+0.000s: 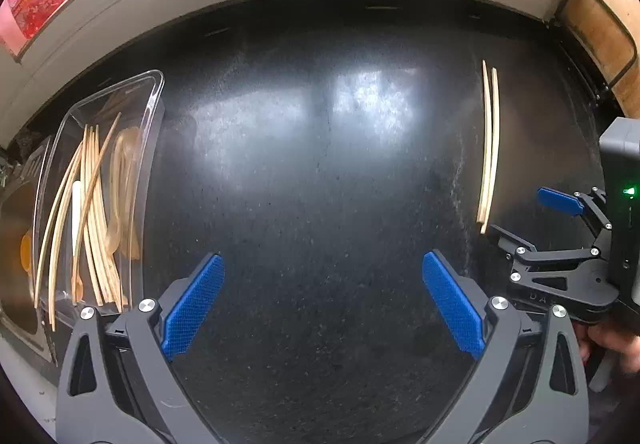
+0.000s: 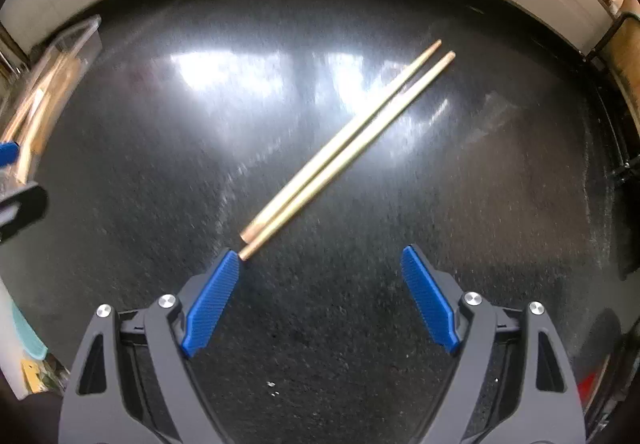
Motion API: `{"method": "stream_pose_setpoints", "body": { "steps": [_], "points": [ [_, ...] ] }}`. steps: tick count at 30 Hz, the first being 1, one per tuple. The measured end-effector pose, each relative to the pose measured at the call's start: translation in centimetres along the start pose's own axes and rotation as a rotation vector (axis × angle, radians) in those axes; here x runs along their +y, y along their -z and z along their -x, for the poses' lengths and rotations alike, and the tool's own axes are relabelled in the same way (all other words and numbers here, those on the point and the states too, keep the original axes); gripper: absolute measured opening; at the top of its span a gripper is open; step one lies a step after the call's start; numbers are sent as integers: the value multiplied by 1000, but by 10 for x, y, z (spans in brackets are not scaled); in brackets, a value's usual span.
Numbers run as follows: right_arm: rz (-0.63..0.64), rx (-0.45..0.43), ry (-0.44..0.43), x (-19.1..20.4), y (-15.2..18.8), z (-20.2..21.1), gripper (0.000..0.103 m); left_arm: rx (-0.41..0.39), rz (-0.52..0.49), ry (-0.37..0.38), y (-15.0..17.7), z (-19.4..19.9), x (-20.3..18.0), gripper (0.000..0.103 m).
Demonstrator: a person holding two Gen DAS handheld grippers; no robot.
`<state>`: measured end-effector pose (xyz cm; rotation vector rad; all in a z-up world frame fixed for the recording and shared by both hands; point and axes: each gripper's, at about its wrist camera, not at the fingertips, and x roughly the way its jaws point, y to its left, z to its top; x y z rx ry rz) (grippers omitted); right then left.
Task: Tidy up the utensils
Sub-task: 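Move both open tools back to the last two chopsticks, then grasp one wooden chopstick with each tool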
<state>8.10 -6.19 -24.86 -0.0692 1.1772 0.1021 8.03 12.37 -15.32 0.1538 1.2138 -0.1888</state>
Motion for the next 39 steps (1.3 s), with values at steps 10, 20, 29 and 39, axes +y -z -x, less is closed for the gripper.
{"method": "stream_pose_setpoints", "body": {
  "steps": [10, 20, 29, 39],
  "points": [
    [-4, 45, -23, -27, 2, -14, 84, -4, -2, 3, -9, -2, -11, 97],
    [-105, 54, 5, -118, 37, -9, 89, -36, -208, 49, -27, -35, -86, 97],
    [-84, 43, -2, -148, 21, -15, 90, -41, -436, 31, -37, -82, -144, 96],
    [-38, 2, -17, -161, -61, -39, 89, -78, -415, 126, -87, -108, -148, 96]
  ]
}}
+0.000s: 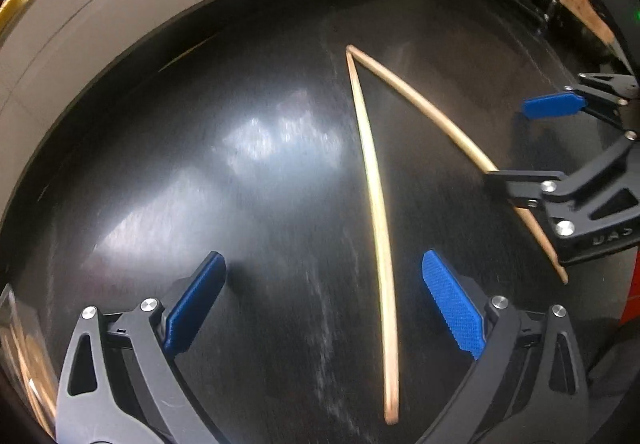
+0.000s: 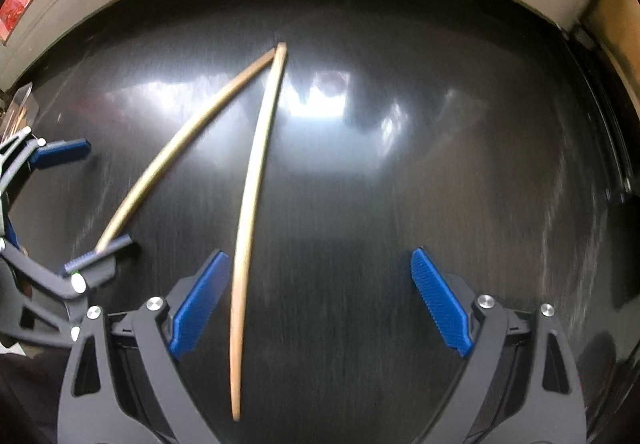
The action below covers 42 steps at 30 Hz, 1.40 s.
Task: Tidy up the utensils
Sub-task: 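Grasp one wooden chopstick with each tool, then carry both held chopsticks over the clear container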
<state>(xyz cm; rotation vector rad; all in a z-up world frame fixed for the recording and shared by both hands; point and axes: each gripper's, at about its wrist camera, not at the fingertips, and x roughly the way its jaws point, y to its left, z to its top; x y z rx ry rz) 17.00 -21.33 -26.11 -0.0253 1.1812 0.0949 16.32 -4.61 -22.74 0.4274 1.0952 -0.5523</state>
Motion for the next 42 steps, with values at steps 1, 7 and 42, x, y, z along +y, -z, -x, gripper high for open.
{"method": "stream_pose_setpoints", "body": {
  "steps": [1, 7, 42],
  "points": [
    [6, -1, -3, 1, -8, -2, 89, -1, 5, 10, -3, -2, 1, 95],
    [51, -26, -24, 12, -42, -3, 42, -46, -1, 13, -23, -3, -3, 48],
    [6, -121, -201, 114, -9, 138, 8, -43, 444, -151, 45, 160, 81, 7]
  ]
}}
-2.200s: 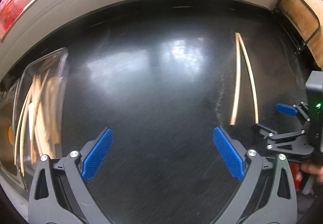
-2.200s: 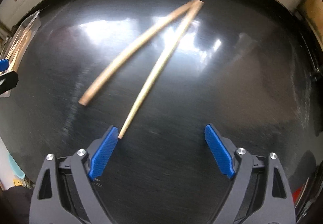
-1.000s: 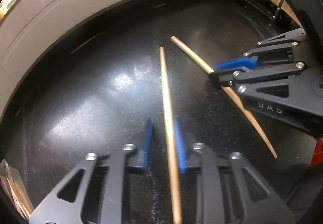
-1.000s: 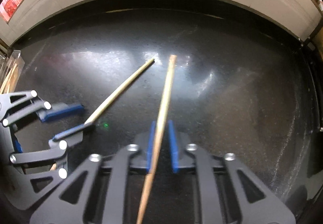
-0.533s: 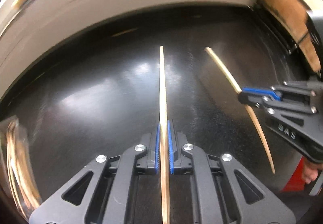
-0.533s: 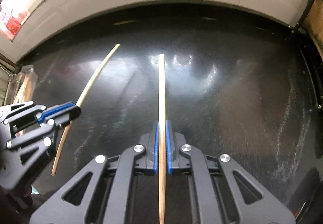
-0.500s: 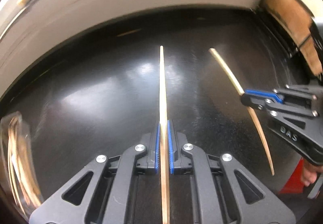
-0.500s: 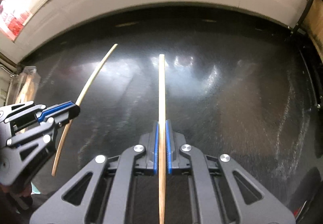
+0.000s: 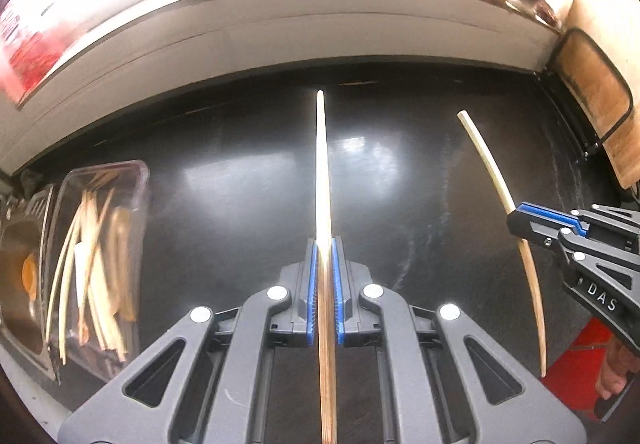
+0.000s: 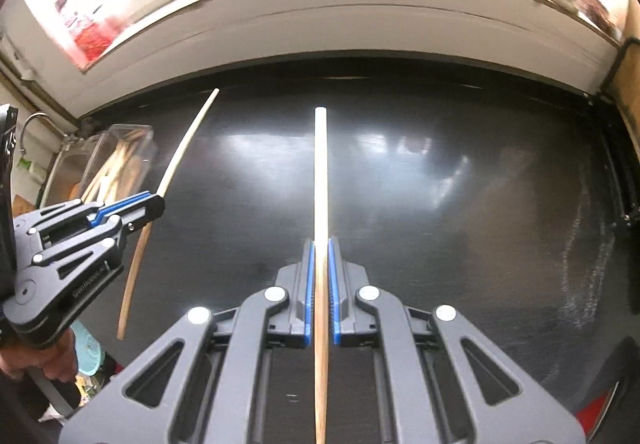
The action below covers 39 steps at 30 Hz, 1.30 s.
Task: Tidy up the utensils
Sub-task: 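Carry both held chopsticks over the clear container, then open both tools to drop the chopsticks into the container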
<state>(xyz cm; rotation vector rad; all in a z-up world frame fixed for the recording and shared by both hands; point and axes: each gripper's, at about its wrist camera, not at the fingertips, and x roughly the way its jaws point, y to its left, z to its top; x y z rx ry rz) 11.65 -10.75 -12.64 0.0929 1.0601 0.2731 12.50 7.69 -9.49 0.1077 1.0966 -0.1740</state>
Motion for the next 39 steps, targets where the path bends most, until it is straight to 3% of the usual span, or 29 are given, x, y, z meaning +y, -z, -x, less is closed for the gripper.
{"method": "stream_pose_setpoints", "body": {
  "steps": [14, 23, 29, 39],
  "points": [
    [164, 12, -136, 192, -31, -28, 8, -37, 166, -100, 39, 47, 178, 7],
    [115, 122, -287, 293, -54, -70, 8, 6, 276, -134, 66, 50, 288, 7],
    [97, 164, -302, 317, -64, -96, 8, 38, 311, -123, 66, 35, 315, 7],
    [63, 200, -272, 322, -82, -132, 8, 61, 279, -90, 45, 6, 323, 7]
  ]
}}
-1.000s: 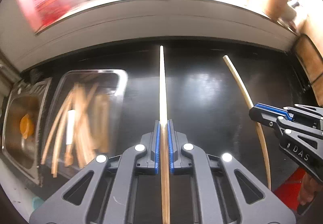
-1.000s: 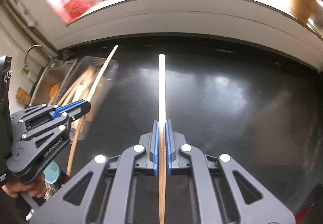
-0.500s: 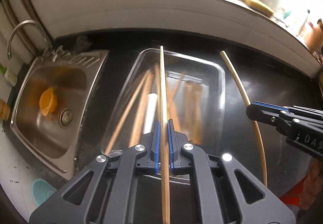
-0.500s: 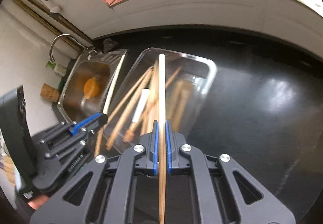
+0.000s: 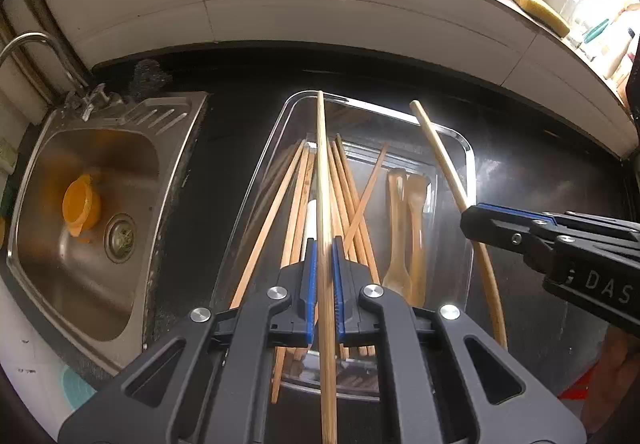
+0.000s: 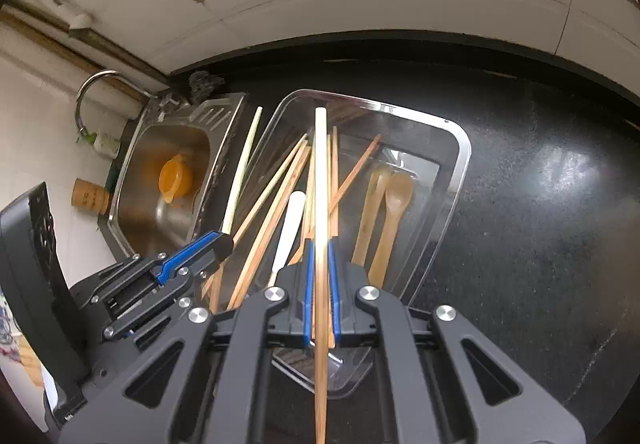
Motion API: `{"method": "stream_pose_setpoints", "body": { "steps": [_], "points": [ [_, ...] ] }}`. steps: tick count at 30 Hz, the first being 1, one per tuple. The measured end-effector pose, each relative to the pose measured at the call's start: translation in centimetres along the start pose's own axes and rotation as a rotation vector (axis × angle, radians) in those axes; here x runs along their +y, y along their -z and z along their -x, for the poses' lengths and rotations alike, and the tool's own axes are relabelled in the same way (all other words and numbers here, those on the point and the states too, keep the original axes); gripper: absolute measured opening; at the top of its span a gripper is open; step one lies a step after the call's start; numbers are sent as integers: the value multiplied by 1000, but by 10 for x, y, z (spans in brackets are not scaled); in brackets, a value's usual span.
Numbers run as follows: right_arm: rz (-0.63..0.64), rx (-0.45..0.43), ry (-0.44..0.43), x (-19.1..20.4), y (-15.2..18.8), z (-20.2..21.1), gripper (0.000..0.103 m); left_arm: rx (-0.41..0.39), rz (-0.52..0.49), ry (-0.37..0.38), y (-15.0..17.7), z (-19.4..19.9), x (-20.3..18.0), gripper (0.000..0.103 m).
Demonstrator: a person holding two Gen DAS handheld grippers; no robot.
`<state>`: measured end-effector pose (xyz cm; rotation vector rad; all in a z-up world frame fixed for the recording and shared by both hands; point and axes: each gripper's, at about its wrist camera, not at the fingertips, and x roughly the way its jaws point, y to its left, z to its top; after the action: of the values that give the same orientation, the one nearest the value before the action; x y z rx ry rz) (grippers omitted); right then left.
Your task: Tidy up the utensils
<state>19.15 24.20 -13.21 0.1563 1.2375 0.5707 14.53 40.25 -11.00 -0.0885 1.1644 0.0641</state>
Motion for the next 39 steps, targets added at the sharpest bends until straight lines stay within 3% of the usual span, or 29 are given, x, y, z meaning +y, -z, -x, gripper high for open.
{"method": "stream_pose_setpoints", "body": {
  "steps": [15, 16, 17, 18, 19, 21, 25, 39],
  "points": [
    [-49, 40, 13, -15, -24, -27, 8, 56, -28, 0, -11, -35, 0, 8],
    [-66, 43, -3, -18, -26, -26, 11, 58, -27, 0, -11, -34, 1, 14],
    [-75, 40, 0, -21, -28, -22, 33, 60, -25, -10, -12, -33, 1, 26],
    [-79, 22, 9, -23, -30, -17, 75, 59, -21, -25, -11, -31, 3, 74],
    [-84, -13, 14, -26, -32, -8, 85, 35, -19, -32, -9, -25, 5, 97],
    [-91, -60, 9, -30, -34, 5, 86, -25, -13, -28, -6, -12, 8, 97],
    [-109, -65, -19, -36, -33, 18, 86, -36, 33, 14, -2, 0, 15, 97],
    [-63, -82, -18, -31, 3, 43, 86, -71, 31, -4, 15, 27, 1, 97]
  ]
}}
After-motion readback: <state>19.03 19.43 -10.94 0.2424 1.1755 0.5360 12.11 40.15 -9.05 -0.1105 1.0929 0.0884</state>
